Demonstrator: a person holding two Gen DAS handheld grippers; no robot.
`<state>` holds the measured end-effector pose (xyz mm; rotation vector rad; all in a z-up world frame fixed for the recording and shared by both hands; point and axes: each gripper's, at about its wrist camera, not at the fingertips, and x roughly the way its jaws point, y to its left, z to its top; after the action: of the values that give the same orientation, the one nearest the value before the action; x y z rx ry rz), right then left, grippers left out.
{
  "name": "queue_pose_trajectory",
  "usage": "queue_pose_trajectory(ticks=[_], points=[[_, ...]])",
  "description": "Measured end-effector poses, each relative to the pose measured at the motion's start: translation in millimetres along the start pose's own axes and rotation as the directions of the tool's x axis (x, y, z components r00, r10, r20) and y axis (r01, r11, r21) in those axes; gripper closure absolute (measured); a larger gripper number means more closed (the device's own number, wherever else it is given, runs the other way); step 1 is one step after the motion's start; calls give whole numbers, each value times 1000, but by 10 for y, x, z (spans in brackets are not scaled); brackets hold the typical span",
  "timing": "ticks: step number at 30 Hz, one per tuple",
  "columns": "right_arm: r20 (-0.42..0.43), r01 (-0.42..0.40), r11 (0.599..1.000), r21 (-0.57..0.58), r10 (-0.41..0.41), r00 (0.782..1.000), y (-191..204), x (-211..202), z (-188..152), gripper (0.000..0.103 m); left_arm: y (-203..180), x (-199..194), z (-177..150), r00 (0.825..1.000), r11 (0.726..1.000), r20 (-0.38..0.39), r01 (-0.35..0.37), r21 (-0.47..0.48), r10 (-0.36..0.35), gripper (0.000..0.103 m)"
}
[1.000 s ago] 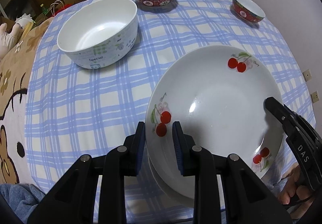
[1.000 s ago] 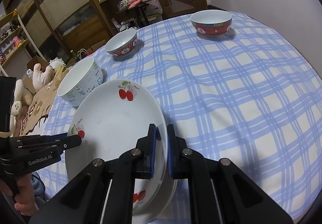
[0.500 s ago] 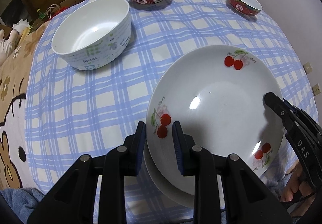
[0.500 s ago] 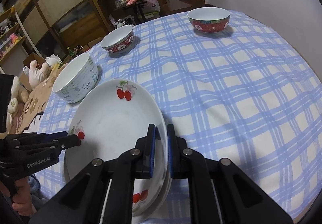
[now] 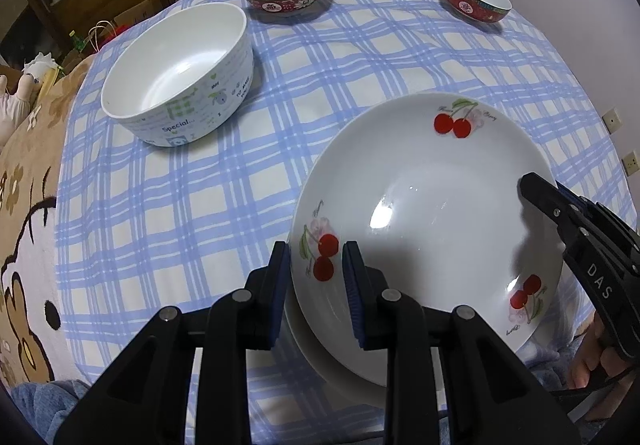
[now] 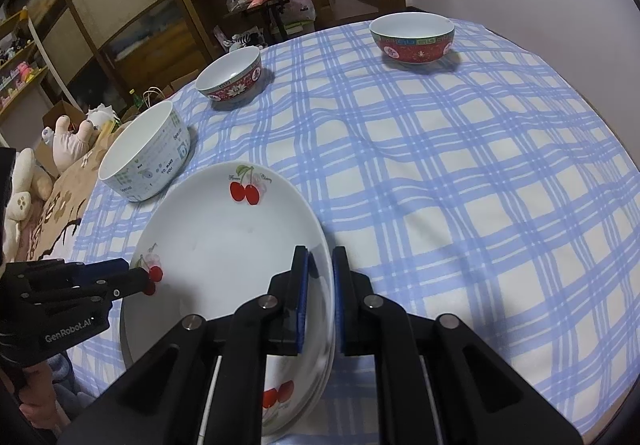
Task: Organize plates and bowls
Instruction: 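Lower the cherry plate stack onto the cloth with both grippers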
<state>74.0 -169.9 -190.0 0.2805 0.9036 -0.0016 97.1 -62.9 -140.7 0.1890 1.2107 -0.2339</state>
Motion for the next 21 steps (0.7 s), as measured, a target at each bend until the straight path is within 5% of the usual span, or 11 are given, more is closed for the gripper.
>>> queue_pose_trajectory(ticks=[21], points=[[32,16,999,-39,-15,999,69,-81,-2,90,37,-193,-35,999,1000,37,-5,-2,5,74]])
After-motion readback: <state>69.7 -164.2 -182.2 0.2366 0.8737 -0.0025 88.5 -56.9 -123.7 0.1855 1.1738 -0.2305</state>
